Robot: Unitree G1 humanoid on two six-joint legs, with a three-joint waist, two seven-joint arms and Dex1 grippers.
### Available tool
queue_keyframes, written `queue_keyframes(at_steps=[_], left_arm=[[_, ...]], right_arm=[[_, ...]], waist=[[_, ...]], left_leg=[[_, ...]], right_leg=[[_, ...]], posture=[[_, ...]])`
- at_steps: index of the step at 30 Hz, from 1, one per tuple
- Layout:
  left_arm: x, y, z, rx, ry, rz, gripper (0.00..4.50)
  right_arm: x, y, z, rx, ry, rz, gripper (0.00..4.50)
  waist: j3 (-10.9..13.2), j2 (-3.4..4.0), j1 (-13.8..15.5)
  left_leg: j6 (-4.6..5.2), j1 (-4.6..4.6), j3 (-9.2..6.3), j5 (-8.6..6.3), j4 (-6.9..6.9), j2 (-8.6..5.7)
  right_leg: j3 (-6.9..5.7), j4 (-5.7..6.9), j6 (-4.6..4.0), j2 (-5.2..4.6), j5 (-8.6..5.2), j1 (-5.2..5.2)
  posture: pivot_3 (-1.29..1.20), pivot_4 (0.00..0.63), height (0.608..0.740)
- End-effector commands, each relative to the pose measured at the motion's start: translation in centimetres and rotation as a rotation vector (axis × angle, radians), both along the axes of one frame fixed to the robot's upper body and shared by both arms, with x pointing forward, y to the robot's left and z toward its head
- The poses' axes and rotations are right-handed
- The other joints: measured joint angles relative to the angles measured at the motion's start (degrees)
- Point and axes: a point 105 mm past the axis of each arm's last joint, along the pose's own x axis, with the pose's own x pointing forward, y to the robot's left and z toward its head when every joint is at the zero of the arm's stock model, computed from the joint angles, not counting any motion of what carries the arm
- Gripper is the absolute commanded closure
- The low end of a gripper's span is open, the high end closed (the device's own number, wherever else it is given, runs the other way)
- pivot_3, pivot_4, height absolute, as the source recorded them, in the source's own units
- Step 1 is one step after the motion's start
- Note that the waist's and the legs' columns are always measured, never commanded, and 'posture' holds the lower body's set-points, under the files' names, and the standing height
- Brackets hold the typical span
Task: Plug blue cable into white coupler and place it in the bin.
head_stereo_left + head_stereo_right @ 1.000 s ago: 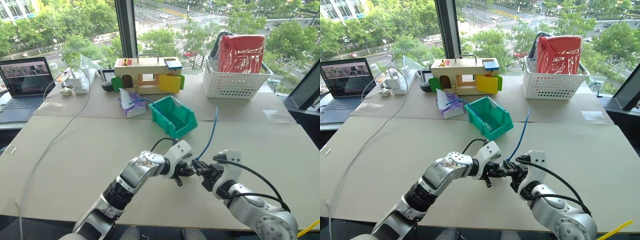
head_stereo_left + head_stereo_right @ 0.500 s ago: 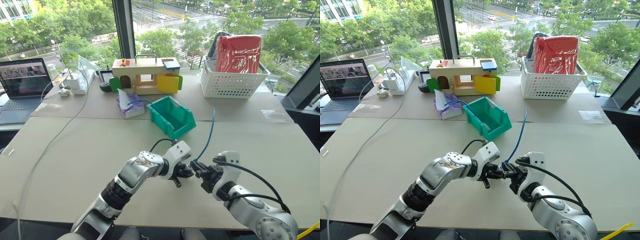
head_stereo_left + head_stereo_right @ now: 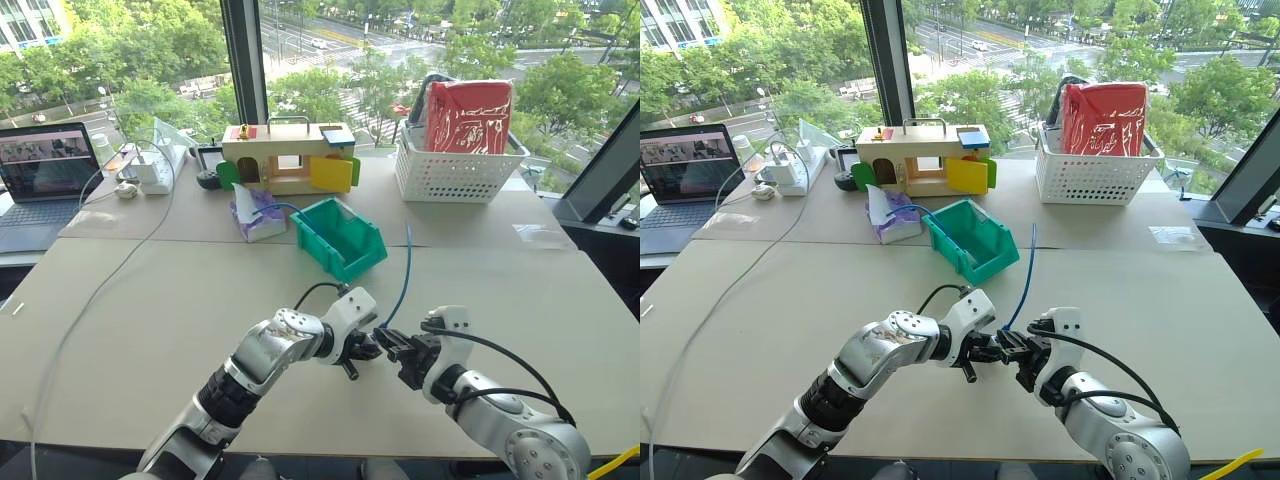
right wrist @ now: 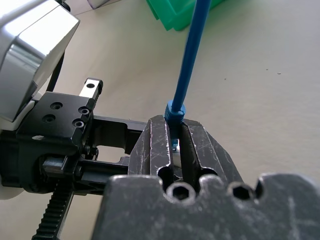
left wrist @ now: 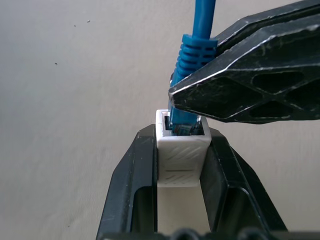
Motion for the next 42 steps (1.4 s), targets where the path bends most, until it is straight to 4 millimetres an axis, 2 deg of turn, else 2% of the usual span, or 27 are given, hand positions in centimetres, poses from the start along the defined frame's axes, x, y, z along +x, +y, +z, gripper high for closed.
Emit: queue_keyframes(at_steps=[1, 10, 13, 15, 16, 17, 20, 22, 24, 27, 30, 33, 36, 39, 42], left_arm=[[1.8, 0.8, 2.7, -0.041, -0.119, 0.079, 3.83], [1.9, 0.6, 2.9, -0.049, -0.145, 0.073, 3.83], [1.5, 0.5, 3.6, -0.105, -0.130, 0.040, 3.83], [1.6, 0.6, 4.1, -0.140, -0.121, 0.038, 2.81], [1.8, 1.0, 4.1, -0.130, -0.128, 0.042, 2.60], [2.0, 1.3, 4.1, -0.123, -0.133, 0.045, 2.20], [2.9, 3.4, 3.8, -0.079, -0.171, 0.075, 1.01], [2.4, 5.0, 3.5, -0.107, -0.155, 0.067, 0.36], [1.8, 6.3, 2.9, -0.128, -0.126, 0.058, 0.36], [1.1, 9.6, 1.7, -0.113, -0.136, 0.056, 0.36], [0.7, 11.1, 1.3, -0.101, -0.160, 0.038, 0.36], [0.2, 11.6, 1.5, -0.125, -0.186, 0.004, 0.36], [0.6, 11.2, 3.2, -0.248, -0.229, 0.036, 0.36], [1.1, 11.2, 5.0, -0.355, -0.291, 0.093, 0.36], [1.6, 11.7, 5.8, -0.396, -0.360, 0.156, 0.36]], right_arm=[[-4.8, 2.0, -8.8, -0.068, 0.425, 0.159, 4.50], [-4.3, 2.0, -8.8, -0.085, 0.394, 0.195, 4.50], [-4.1, 1.8, -8.7, -0.085, 0.382, 0.186, 4.50], [-3.9, 1.7, -8.6, -0.087, 0.377, 0.179, 4.50], [-3.6, 1.6, -8.4, -0.083, 0.362, 0.166, 4.50], [-3.4, 1.5, -8.2, -0.080, 0.351, 0.156, 4.50], [-2.1, 1.4, -7.0, -0.017, 0.292, 0.100, 4.50], [-1.6, 1.2, -6.1, 0.025, 0.243, 0.065, 4.50], [-1.1, 0.8, -5.4, 0.060, 0.214, 0.036, 4.50], [0.7, -1.2, -2.6, 0.073, 0.107, -0.024, 4.50], [2.3, -2.7, -0.5, 0.059, 0.037, -0.050, 4.50], [4.9, -4.2, 3.5, 0.046, -0.079, -0.054, 4.50], [6.6, -5.2, 7.2, 0.060, -0.168, -0.051, 4.50], [7.6, -5.6, 11.4, 0.028, -0.263, 0.004, 4.50], [8.6, -5.1, 15.0, -0.061, -0.347, 0.094, 4.50]], waist=[[-0.1, 0.00, 0.0], [-0.1, -0.03, -0.4], [-0.1, -0.03, -0.4], [-0.1, -0.03, -0.5], [-0.1, -0.04, -0.6], [-0.1, -0.04, -0.8], [-0.1, -0.03, -1.3], [0.0, -0.01, -1.5], [0.0, 0.06, -1.5], [0.1, 0.16, -1.4], [0.5, 0.65, -0.7], [1.1, 0.91, 0.2], [1.5, 0.97, 0.7], [1.6, 1.02, 0.5], [1.7, 1.11, 0.1]], left_leg=[[0.00, 0.04, 0.00, 0.00, -0.02, 0.01], [-0.02, 0.66, 0.01, -0.02, -0.23, 0.10], [-0.04, 0.67, 0.01, -0.03, -0.26, 0.11], [-0.05, 0.68, 0.01, -0.03, -0.29, 0.12], [-0.05, 0.68, 0.01, -0.03, -0.31, 0.13], [-0.04, 0.68, 0.01, -0.03, -0.32, 0.16], [-0.04, 0.71, 0.00, -0.04, -0.43, 0.24], [-0.03, 0.70, 0.00, -0.06, -0.47, 0.39], [-0.02, 0.67, 0.02, -0.11, -0.51, 0.67], [0.03, 0.56, 0.05, -0.18, -0.56, 1.00], [0.02, 0.24, 0.04, -0.17, -0.51, 1.04], [-0.05, -0.04, 0.05, -0.12, -0.29, 0.93], [-0.24, -0.48, 0.05, 0.01, -0.16, 0.86], [-0.23, -0.69, 0.04, 0.01, -0.21, 0.86], [-0.20, -1.03, 0.04, 0.00, -0.20, 0.87]], right_leg=[[0.00, 0.00, -0.01, 0.01, -0.01, 0.02], [0.00, -0.07, -0.14, 0.09, -0.17, 0.55], [0.00, -0.10, -0.14, 0.09, -0.19, 0.58], [0.00, -0.10, -0.14, 0.10, -0.20, 0.58], [0.00, -0.10, -0.14, 0.12, -0.20, 0.56], [0.00, -0.10, -0.15, 0.15, -0.20, 0.56], [0.00, -0.10, -0.19, 0.24, -0.22, 0.54], [0.02, -0.09, -0.23, 0.40, -0.24, 0.47], [0.04, -0.07, -0.35, 0.68, -0.25, 0.33], [0.03, 0.04, -0.66, 0.98, -0.29, 0.06], [0.04, 0.18, -0.78, 1.06, -0.26, -0.29], [0.08, 0.08, -0.70, 1.00, -0.15, -0.33], [0.07, 0.03, -0.59, 0.93, -0.03, -0.58], [0.07, 0.04, -0.73, 0.92, 0.07, -0.78], [0.05, 0.13, -1.03, 0.93, 0.24, -1.16]], posture=[[0.00, 0.150, 0.740], [0.00, 0.150, 0.740], [0.00, 0.150, 0.740], [0.00, 0.150, 0.740], [0.00, 0.150, 0.740], [0.00, 0.150, 0.740], [0.00, 0.150, 0.740], [0.00, 0.150, 0.740], [0.00, 0.150, 0.740], [0.00, 0.150, 0.740], [0.00, 0.150, 0.740], [0.00, 0.150, 0.740], [0.00, 0.150, 0.740], [0.00, 0.150, 0.740], [0.00, 0.150, 0.740]])
